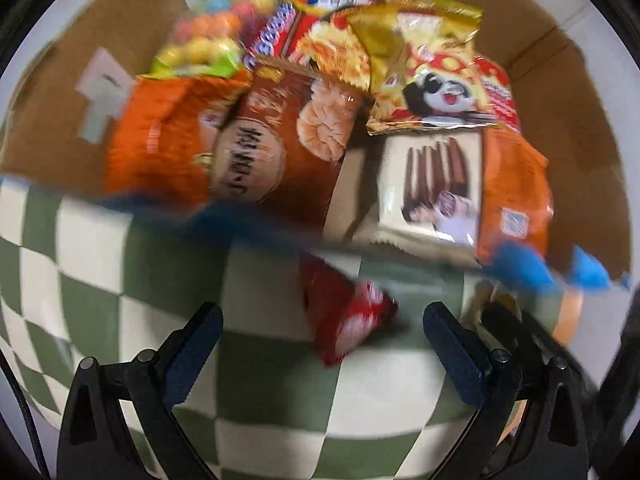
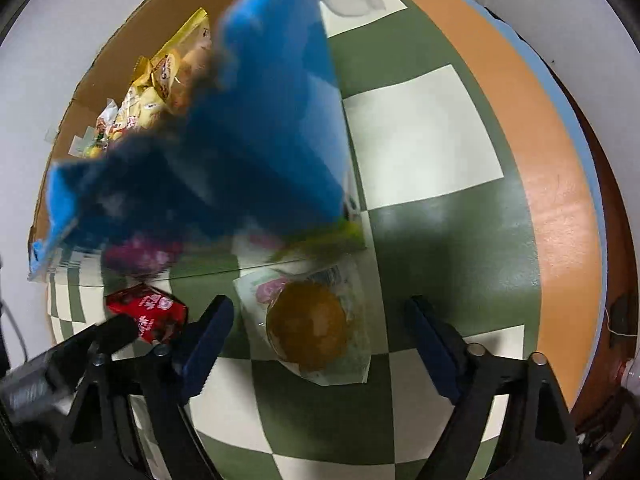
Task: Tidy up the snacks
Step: 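Grasp the small red packet with left tool while right tool grasps egg-shaped snack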
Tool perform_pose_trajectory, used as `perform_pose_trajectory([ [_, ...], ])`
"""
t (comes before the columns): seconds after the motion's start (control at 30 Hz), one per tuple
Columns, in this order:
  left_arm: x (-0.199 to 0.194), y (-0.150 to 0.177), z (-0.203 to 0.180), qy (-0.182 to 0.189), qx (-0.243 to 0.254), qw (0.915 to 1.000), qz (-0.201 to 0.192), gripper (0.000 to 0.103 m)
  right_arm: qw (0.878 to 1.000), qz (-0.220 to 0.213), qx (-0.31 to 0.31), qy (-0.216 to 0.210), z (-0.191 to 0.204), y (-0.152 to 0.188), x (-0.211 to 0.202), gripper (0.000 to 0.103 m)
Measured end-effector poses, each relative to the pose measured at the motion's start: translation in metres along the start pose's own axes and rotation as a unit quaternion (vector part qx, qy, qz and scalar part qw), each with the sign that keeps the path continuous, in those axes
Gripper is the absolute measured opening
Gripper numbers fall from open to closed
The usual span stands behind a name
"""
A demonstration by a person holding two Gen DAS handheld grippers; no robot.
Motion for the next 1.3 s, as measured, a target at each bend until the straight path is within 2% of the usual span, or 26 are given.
perform_pose_trajectory([
  [0.03, 0.004, -0.002, -0.001, 0.001, -0.001, 1.0, -0.002, 0.096, 1.0, -0.001, -0.002, 0.003, -0.001, 0.001, 0.0, 0.066],
  [0.07, 0.006, -0.002, -0.002, -0.002, 0.0, 1.0, -0.004, 0.08, 1.0, -0.001, -0.005, 0.001, -0.002, 0.003, -0.001, 0.057],
  [0.1, 0.009, -0.001, -0.003, -0.007, 0.005, 1.0, -0.003, 0.062, 1.0, 0.001, -0.007, -0.001, -0.002, 0.004, -0.001, 0.052],
  [0.2, 0.014, 0.009, -0.005, -0.016, 0.024, 0.9996, 0.004, 0.049, 1.0, 0.003, -0.012, -0.006, -0.005, 0.009, -0.003, 0.052],
  [0.4, 0.014, 0.042, -0.005, -0.031, 0.072, 0.9967, 0.018, 0.045, 0.999, 0.021, -0.028, -0.023, -0.008, 0.042, -0.009, 0.052],
  [0.53, 0.009, 0.084, 0.005, -0.027, 0.104, 0.993, 0.05, 0.046, 0.998, 0.043, -0.043, -0.032, -0.003, 0.077, -0.018, 0.052],
  [0.73, 0.008, 0.145, 0.035, 0.0, 0.094, 0.9894, 0.111, 0.046, 0.994, 0.082, -0.063, -0.037, 0.006, 0.137, -0.021, 0.051],
  [0.83, 0.018, 0.151, 0.045, 0.025, 0.065, 0.9902, 0.121, 0.048, 0.993, 0.089, -0.066, -0.031, 0.011, 0.154, -0.016, 0.052],
  [0.9, 0.022, 0.151, 0.046, 0.047, 0.044, 0.99, 0.125, 0.054, 0.993, 0.094, -0.062, -0.026, 0.014, 0.16, -0.013, 0.052],
  [1.03, 0.027, 0.152, 0.046, 0.058, 0.03, 0.9896, 0.128, 0.058, 0.992, 0.109, -0.055, -0.025, 0.016, 0.16, -0.008, 0.058],
  [1.07, 0.028, 0.154, 0.046, 0.057, 0.03, 0.9897, 0.128, 0.058, 0.992, 0.111, -0.054, -0.026, 0.017, 0.16, -0.007, 0.061],
  [1.1, 0.026, 0.144, 0.058, 0.056, 0.03, 0.9898, 0.128, 0.058, 0.992, 0.112, -0.058, -0.023, 0.026, 0.162, -0.002, 0.062],
  [1.23, 0.027, 0.134, 0.057, 0.041, 0.031, 0.9915, 0.119, 0.057, 0.992, 0.11, -0.068, -0.008, 0.033, 0.167, 0.004, 0.062],
  [1.3, 0.026, 0.139, 0.051, 0.026, 0.04, 0.9924, 0.114, 0.049, 0.992, 0.103, -0.075, 0.0, 0.038, 0.169, 0.007, 0.062],
])
Point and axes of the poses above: each gripper's, at about its wrist camera, not at the fingertips, and x roughly the way its jaws point, z to its left, y to its underside, the point moved 7 cm from there along x, roughly the way its jaws point, and after that the axes turned 7 degrees about y, right-handed, at the moved point
